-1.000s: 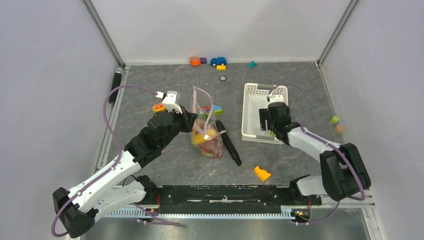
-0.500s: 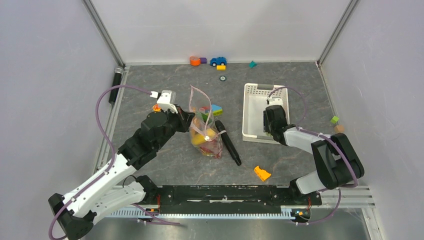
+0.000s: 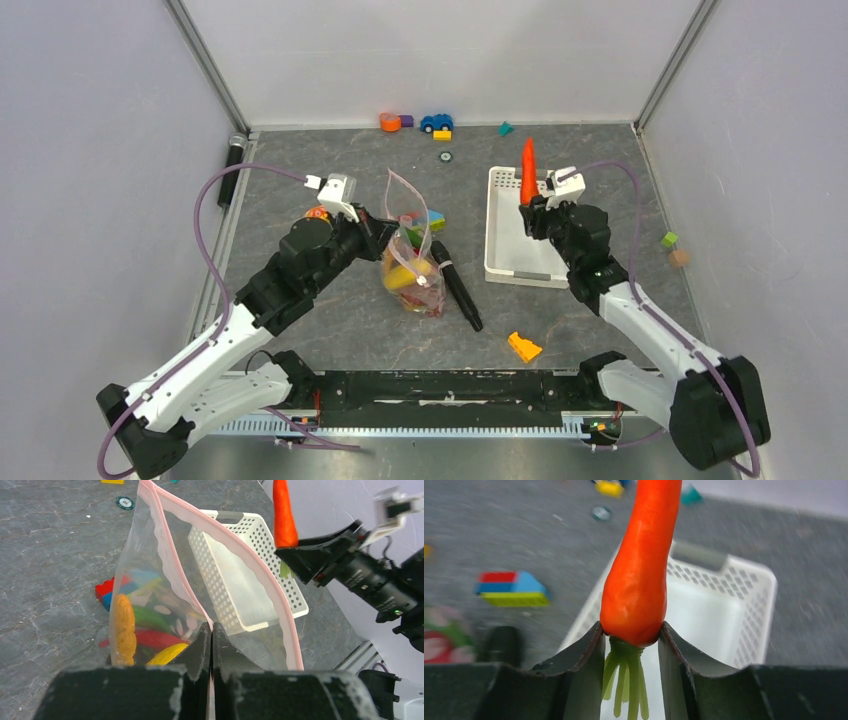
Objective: Place the food in the zip-top bag and seal the zipper
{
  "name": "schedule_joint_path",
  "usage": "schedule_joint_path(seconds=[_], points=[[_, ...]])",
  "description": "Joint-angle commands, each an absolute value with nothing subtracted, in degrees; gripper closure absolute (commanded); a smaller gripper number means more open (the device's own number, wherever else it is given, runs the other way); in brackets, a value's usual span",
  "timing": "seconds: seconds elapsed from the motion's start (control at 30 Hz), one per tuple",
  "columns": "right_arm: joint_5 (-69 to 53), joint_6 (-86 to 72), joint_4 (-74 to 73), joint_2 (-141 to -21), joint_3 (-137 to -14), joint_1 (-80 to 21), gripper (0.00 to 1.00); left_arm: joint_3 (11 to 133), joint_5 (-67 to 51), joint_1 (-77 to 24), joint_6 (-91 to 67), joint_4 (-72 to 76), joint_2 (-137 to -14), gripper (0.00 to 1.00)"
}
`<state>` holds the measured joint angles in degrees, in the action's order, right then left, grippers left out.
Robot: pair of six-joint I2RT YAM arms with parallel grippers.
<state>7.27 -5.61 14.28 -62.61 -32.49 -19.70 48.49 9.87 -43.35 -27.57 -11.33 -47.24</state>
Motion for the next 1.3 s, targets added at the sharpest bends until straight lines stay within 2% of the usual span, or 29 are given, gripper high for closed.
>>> schedule_joint_path(seconds=[0.0,0.13,0.43,0.57,0.83,0.9,1.07,1.27], points=[[-16.0,-3.3,25.1,-56.1,-33.7,-20.0,0.79,51.5,7.4,-43.2,-28.8,-7.4,-48.1,0.98],[-25.8,-7.8,33.6,-54.3,-35.9,-23.4,0.79,51.5,6.5,-43.2,-29.5,-6.5,-49.0,0.98],[-22.7,-10.8,45.0,-61.3,-45.5,-38.8,0.75,52.0,5.4,-43.2,-31.9,-6.0,-49.9,0.98],[-17.4,-11.3,47.1,-68.0,-49.7,-44.8,0.75,51.9,6.0,-43.2,-32.6,-6.6,-49.1,0.98],[-2.8,-7.2,51.6,-75.5,-49.9,-52.8,0.73,51.8,7.3,-43.2,-33.0,-7.9,-46.7,0.98],[0.8,-6.1,51.7,-76.0,-48.7,-54.2,0.70,51.9,7.7,-43.2,-32.9,-8.3,-46.3,0.98],[8.9,-1.1,49.3,-74.3,-45.9,-57.0,0.54,51.5,9.7,-43.2,-32.8,-8.8,-45.5,0.98],[9.0,1.2,46.0,-73.2,-44.8,-57.7,0.41,51.2,10.6,-43.2,-32.8,-8.7,-45.4,0.98]])
